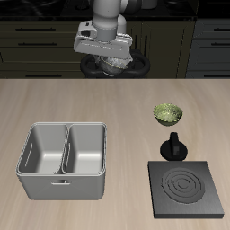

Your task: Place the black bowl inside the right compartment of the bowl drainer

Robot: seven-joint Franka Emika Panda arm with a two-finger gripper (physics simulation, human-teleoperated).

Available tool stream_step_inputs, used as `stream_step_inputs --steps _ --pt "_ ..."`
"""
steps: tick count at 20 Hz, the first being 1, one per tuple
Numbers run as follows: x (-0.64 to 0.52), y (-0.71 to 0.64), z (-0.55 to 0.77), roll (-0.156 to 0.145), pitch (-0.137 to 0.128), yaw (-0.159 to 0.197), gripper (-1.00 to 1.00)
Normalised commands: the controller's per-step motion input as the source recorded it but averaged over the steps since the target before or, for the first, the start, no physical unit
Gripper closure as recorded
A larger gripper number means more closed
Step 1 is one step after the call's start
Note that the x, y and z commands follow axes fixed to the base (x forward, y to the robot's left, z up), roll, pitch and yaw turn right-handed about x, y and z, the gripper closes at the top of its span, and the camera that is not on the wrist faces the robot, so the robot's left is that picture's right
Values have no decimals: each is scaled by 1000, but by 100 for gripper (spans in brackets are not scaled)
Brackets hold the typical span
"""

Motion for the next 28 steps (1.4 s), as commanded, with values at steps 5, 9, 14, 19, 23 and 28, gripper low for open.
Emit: stream_step_inputs --steps 5,9,14,19,23,28 --pt "-104 -8 238 -4 -27 -11 100" --pt "-62 -23 189 -9 -24 3 100" --pt "54 -80 28 -3 3 36 100" --pt "179 -173 71 -31 7 10 100" --pt "380 -210 218 -25 0 25 100" --pt "347 -90 232 -3 -10 25 100"
